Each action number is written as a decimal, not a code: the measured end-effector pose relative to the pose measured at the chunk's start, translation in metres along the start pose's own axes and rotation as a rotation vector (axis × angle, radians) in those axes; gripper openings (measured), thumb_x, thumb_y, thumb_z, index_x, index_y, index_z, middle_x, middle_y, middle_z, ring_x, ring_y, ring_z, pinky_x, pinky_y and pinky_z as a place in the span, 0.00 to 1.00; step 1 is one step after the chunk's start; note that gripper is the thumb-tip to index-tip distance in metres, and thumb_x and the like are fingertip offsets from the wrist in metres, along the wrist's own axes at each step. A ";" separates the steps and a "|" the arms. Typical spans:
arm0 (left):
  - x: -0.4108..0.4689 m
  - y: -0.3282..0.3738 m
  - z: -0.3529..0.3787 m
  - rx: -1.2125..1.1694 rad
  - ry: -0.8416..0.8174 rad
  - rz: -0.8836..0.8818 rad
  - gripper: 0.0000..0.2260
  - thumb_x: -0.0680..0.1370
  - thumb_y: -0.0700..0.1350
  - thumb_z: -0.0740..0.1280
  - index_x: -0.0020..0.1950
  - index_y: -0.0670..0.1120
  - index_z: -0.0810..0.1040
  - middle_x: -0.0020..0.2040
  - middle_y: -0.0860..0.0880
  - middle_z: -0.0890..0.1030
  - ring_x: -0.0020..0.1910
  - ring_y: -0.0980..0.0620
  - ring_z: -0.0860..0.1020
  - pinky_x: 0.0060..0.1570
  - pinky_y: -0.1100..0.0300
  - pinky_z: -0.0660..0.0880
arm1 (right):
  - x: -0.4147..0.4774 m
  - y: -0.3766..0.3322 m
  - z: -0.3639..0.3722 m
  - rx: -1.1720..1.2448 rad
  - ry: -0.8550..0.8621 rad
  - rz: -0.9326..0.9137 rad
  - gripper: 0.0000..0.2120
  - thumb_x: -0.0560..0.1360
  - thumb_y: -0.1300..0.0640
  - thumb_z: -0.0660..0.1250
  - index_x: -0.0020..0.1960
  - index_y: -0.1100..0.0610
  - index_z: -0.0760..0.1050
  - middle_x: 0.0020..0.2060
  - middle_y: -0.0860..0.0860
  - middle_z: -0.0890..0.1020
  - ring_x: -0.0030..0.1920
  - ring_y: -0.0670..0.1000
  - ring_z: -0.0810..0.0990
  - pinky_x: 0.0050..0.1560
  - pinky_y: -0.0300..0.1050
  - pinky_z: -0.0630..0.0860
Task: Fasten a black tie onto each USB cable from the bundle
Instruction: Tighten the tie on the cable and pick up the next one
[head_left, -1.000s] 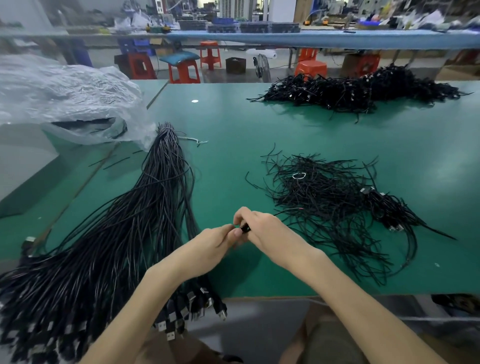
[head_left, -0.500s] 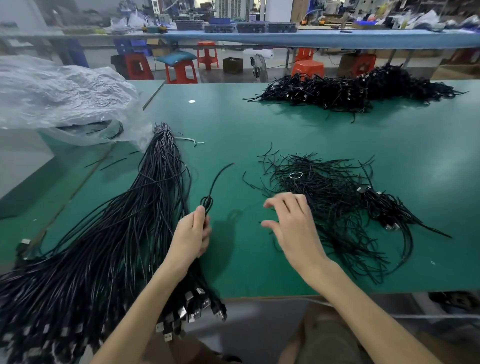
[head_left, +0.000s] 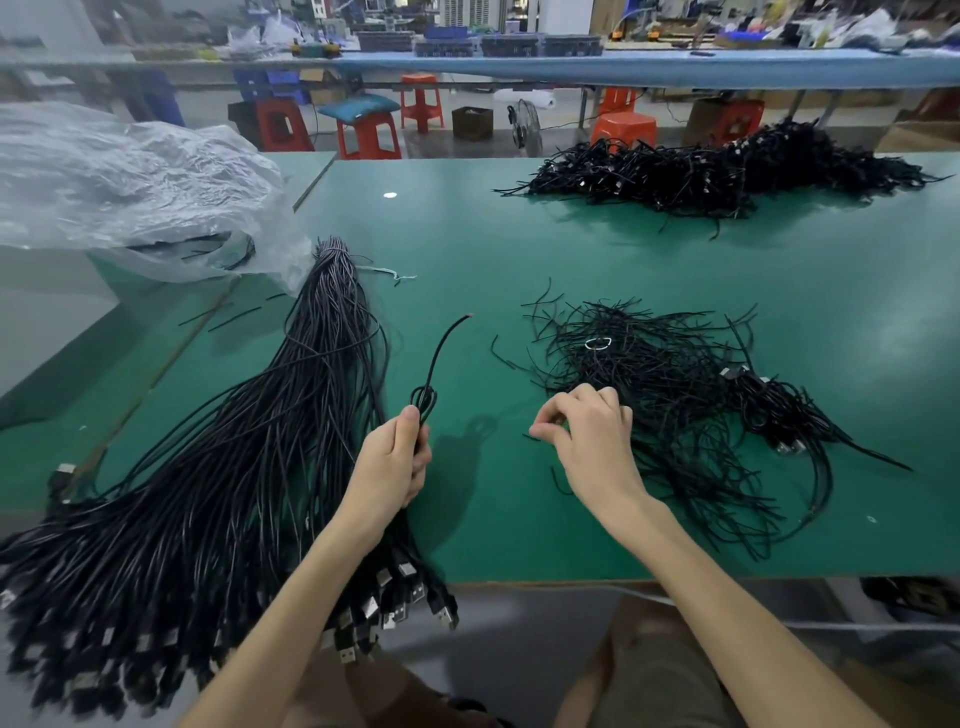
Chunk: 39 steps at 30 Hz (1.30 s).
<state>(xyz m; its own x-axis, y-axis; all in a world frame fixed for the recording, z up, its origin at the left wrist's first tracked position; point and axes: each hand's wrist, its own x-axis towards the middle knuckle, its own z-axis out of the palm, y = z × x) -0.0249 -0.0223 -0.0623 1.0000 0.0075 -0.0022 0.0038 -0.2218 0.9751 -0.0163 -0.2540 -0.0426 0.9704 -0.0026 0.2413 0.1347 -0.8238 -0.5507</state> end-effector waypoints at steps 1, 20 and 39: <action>-0.001 0.001 0.001 0.012 -0.003 0.003 0.20 0.88 0.53 0.51 0.42 0.44 0.70 0.28 0.53 0.67 0.22 0.53 0.60 0.22 0.58 0.58 | 0.001 -0.003 -0.001 0.030 0.016 0.007 0.04 0.78 0.54 0.72 0.45 0.51 0.80 0.45 0.44 0.77 0.53 0.49 0.68 0.55 0.46 0.60; -0.006 0.013 0.008 0.000 -0.033 0.015 0.18 0.88 0.49 0.52 0.41 0.43 0.66 0.26 0.55 0.61 0.23 0.57 0.57 0.22 0.66 0.57 | -0.023 -0.070 0.017 1.523 -0.034 0.316 0.04 0.81 0.67 0.67 0.55 0.68 0.74 0.50 0.64 0.86 0.53 0.61 0.87 0.55 0.47 0.83; -0.003 0.010 0.006 -0.046 -0.078 0.022 0.19 0.88 0.51 0.51 0.40 0.44 0.64 0.25 0.57 0.62 0.23 0.59 0.58 0.21 0.68 0.57 | -0.029 -0.088 0.026 1.562 0.002 0.338 0.05 0.80 0.67 0.67 0.54 0.70 0.77 0.49 0.62 0.86 0.54 0.60 0.86 0.61 0.50 0.81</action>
<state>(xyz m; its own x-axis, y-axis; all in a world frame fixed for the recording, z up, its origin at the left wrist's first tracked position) -0.0283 -0.0308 -0.0536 0.9973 -0.0728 0.0040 -0.0168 -0.1765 0.9842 -0.0516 -0.1665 -0.0217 0.9967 -0.0583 -0.0557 -0.0119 0.5771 -0.8166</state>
